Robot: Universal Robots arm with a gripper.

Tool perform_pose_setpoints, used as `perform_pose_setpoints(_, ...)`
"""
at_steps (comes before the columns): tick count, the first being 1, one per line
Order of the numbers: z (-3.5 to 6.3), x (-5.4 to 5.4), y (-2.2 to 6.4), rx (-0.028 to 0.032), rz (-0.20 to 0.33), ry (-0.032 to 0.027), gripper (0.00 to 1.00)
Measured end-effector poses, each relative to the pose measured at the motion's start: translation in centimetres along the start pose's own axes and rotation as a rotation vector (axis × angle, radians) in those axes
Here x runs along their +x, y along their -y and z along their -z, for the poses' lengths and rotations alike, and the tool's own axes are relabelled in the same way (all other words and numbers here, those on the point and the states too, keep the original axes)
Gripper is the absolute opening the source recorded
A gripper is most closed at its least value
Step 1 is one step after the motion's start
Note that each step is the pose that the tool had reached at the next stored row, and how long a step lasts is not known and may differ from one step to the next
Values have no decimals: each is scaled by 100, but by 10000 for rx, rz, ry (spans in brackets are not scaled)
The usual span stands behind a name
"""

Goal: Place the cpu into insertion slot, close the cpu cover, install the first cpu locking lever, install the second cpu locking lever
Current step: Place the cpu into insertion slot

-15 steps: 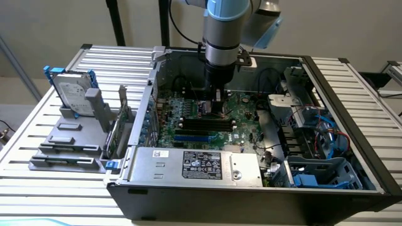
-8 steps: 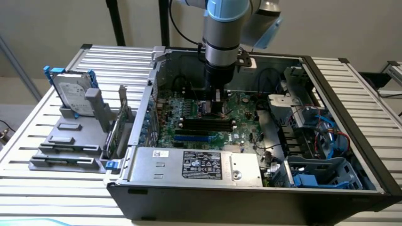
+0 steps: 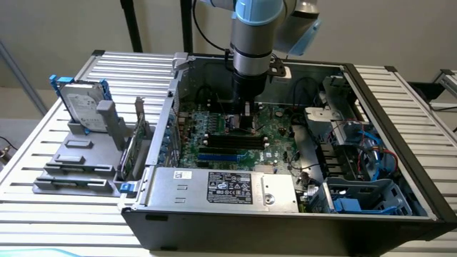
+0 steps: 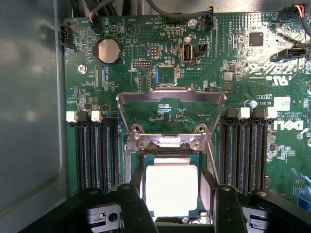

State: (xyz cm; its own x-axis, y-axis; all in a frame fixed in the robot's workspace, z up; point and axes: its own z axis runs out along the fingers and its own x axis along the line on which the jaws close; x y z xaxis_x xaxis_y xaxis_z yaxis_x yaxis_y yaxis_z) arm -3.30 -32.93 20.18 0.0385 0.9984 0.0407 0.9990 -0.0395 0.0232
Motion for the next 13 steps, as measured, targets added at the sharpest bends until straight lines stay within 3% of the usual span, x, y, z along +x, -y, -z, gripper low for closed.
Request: perform_pose_setpoints(13, -22, 23, 5, -3, -63, 19, 55)
